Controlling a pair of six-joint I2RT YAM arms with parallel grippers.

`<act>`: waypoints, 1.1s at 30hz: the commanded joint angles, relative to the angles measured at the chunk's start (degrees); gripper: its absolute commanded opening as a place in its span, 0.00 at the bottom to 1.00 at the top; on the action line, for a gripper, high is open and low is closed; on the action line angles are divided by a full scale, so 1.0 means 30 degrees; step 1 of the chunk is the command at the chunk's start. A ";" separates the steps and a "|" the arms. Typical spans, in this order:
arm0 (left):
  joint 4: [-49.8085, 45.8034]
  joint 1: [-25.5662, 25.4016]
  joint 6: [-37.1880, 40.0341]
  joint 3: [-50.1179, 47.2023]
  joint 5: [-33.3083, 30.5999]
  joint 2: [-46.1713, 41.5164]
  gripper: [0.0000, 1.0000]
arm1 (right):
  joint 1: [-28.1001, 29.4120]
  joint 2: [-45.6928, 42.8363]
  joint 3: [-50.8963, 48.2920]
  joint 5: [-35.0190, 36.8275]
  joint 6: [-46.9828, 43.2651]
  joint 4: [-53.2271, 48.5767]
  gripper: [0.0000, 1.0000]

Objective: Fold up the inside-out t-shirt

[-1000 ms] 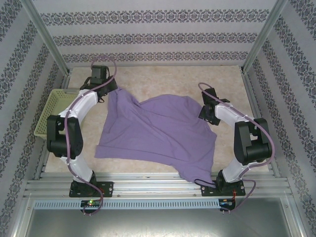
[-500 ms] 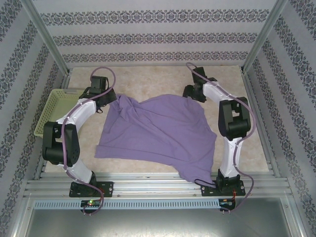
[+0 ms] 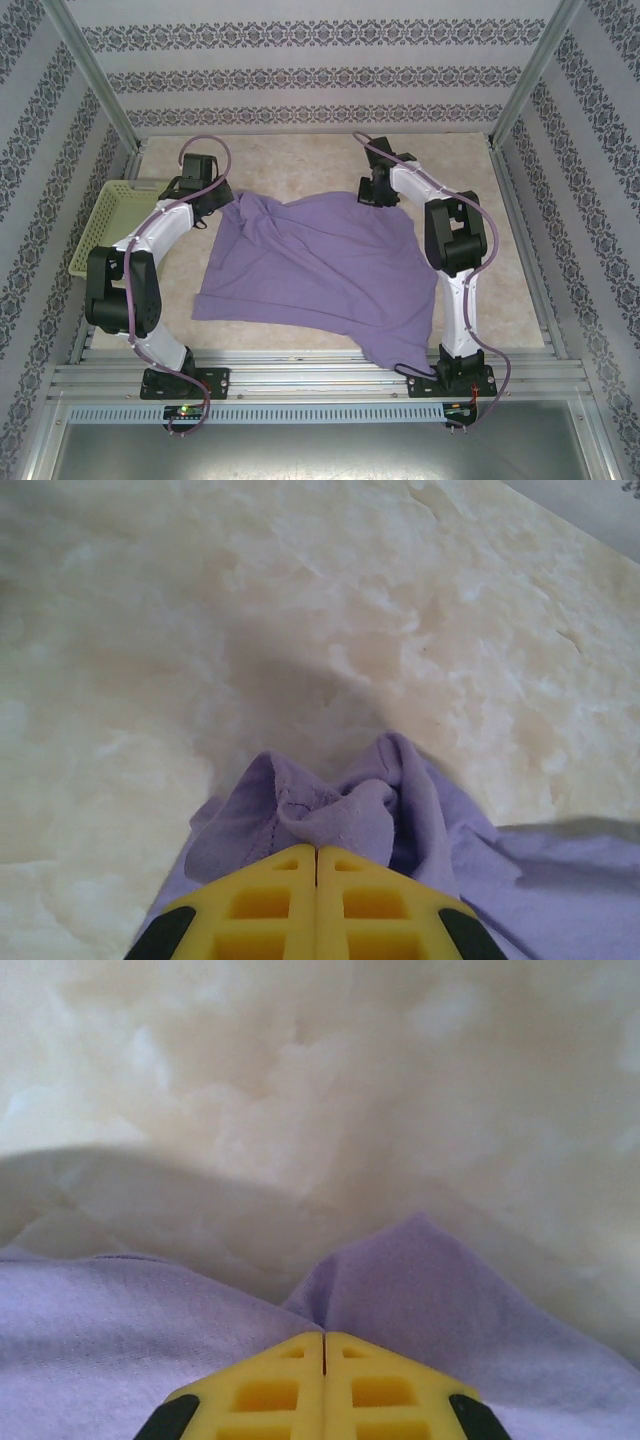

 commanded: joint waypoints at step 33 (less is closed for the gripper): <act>-0.1137 0.1187 -0.3295 -1.3201 0.1643 -1.4490 0.28 | 0.2844 -2.2160 -1.9550 0.5163 0.3994 0.0995 0.57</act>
